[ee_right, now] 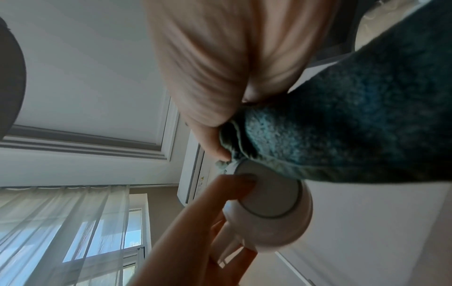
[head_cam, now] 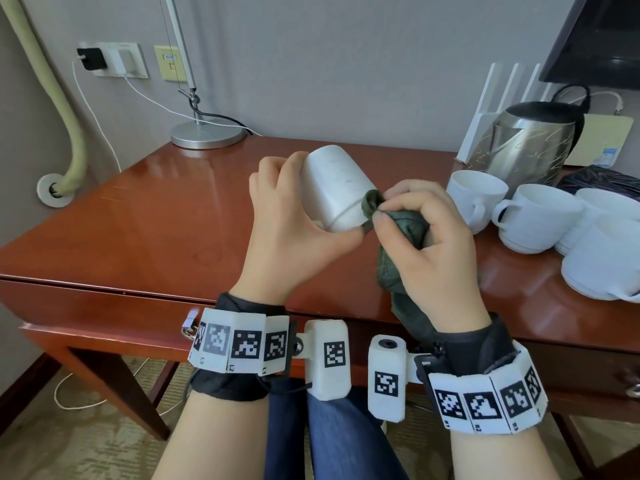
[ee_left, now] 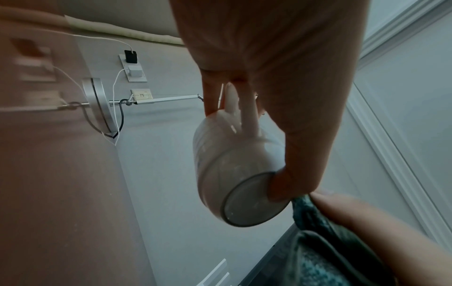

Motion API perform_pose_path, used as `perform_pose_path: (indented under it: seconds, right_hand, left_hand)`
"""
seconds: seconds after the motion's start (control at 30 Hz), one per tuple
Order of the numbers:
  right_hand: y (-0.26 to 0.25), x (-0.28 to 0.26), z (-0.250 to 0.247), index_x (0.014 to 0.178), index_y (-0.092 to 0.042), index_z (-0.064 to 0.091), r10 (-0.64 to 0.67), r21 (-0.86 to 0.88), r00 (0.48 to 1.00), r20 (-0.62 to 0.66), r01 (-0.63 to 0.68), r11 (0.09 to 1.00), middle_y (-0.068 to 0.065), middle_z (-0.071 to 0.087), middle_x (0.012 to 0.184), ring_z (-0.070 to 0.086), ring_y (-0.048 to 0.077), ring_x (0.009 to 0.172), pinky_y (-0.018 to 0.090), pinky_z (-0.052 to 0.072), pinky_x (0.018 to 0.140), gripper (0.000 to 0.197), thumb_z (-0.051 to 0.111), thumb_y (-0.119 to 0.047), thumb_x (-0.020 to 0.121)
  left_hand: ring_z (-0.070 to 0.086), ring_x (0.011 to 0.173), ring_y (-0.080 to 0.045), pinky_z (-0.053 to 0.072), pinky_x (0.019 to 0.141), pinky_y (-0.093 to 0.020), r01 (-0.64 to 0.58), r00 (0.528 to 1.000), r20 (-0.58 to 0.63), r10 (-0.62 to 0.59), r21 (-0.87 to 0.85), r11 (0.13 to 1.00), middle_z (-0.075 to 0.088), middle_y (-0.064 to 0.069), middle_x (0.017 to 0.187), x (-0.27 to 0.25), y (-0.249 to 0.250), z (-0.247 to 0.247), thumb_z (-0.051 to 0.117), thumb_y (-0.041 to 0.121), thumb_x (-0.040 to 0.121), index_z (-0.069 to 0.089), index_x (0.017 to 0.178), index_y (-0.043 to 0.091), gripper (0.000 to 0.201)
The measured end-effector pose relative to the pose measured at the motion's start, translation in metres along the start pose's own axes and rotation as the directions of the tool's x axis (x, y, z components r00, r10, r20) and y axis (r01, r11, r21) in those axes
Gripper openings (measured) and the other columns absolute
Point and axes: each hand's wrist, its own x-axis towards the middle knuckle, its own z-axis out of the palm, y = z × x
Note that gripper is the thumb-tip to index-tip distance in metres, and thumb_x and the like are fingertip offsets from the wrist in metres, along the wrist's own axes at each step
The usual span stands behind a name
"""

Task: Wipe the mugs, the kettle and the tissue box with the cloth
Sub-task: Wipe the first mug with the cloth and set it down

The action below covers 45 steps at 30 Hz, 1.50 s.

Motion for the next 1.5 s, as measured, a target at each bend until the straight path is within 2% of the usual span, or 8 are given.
perform_pose_path:
  seconds: [0.1,0.23,0.63,0.8,1.0,1.27,1.4,1.5]
  right_hand:
    - [-0.004,0.001,-0.005,0.097,-0.009,0.062,0.01,-0.002,1.0,0.027,-0.01,1.0,-0.004,0.059,0.097,0.057,0.005,0.095,0.02,0.043,0.088,0.011,0.064,-0.003,0.087]
    - [-0.006,0.001,-0.003,0.103,-0.008,0.069,-0.049,-0.087,0.996,0.075,0.055,0.995,-0.002,0.06,0.097,0.058,0.015,0.095,0.023,0.045,0.087,0.017,0.066,-0.003,0.086]
    - [0.011,0.007,-0.001,0.086,-0.004,0.072,-0.158,-0.279,0.979,0.126,0.187,0.942,0.005,0.058,0.088,0.052,0.02,0.084,0.033,0.044,0.078,0.012,0.064,0.004,0.081]
    - [0.007,0.009,-0.007,0.09,-0.005,0.071,-0.085,-0.243,0.996,0.007,0.084,0.966,-0.002,0.053,0.092,0.056,0.023,0.088,0.025,0.044,0.079,0.011,0.062,0.0,0.085]
    - [-0.006,0.011,0.0,0.09,-0.006,0.073,-0.159,-0.206,0.986,0.057,0.168,0.964,0.001,0.061,0.09,0.056,0.019,0.086,0.038,0.046,0.08,0.009,0.068,-0.002,0.083]
    - [0.002,0.012,0.0,0.089,-0.003,0.071,-0.079,-0.2,0.996,-0.032,0.071,0.977,-0.001,0.056,0.088,0.053,0.006,0.082,0.011,0.041,0.077,0.008,0.065,0.0,0.085]
    - [-0.003,0.01,0.004,0.088,-0.002,0.07,-0.105,-0.179,0.994,0.032,0.109,0.978,-0.001,0.056,0.088,0.054,0.007,0.083,0.014,0.042,0.077,0.008,0.066,0.003,0.083]
    - [-0.003,0.018,0.006,0.088,-0.002,0.07,-0.11,-0.164,0.994,-0.015,0.106,0.981,0.001,0.058,0.089,0.054,0.007,0.083,0.013,0.042,0.078,0.008,0.065,0.003,0.084]
  left_hand:
    - [0.032,0.102,-0.014,0.033,0.088,-0.013,-0.035,0.999,0.007,0.035,0.047,0.998,0.035,0.003,0.109,0.001,0.0,-0.002,0.08,0.049,0.057,0.05,0.128,0.008,0.087]
    - [0.029,0.098,-0.011,0.027,0.087,-0.004,-0.073,0.997,0.023,0.072,0.069,0.995,0.034,0.003,0.107,0.003,0.002,-0.004,0.067,0.055,0.056,0.05,0.124,0.008,0.084]
    - [0.028,0.095,-0.017,0.023,0.077,-0.021,-0.088,0.996,0.05,0.08,0.174,0.981,0.033,-0.001,0.106,0.005,0.002,-0.004,0.083,0.044,0.057,0.053,0.121,0.004,0.082]
    - [0.027,0.096,-0.013,0.027,0.084,-0.009,-0.084,0.996,0.043,0.08,0.111,0.99,0.032,0.002,0.108,0.003,0.002,-0.002,0.084,0.046,0.058,0.05,0.125,0.007,0.085]
    - [0.026,0.093,-0.011,0.026,0.086,-0.007,-0.155,0.988,0.044,0.15,0.123,0.98,0.033,0.002,0.107,0.001,0.004,0.002,0.067,0.052,0.062,0.051,0.123,0.004,0.079]
    - [0.03,0.098,-0.016,0.024,0.088,-0.006,-0.218,0.976,0.009,0.219,0.146,0.965,0.034,0.001,0.111,0.002,0.002,-0.003,0.079,0.037,0.062,0.051,0.127,0.001,0.079]
    - [0.035,0.097,-0.022,0.026,0.082,-0.019,-0.229,0.973,0.018,0.229,0.155,0.961,0.034,0.0,0.11,0.004,0.004,-0.005,0.074,0.043,0.064,0.052,0.127,-0.001,0.079]
    - [0.034,0.098,-0.02,0.025,0.084,-0.01,-0.243,0.97,0.04,0.24,0.148,0.959,0.04,-0.005,0.109,0.001,0.005,-0.004,0.072,0.042,0.065,0.052,0.127,-0.001,0.078]
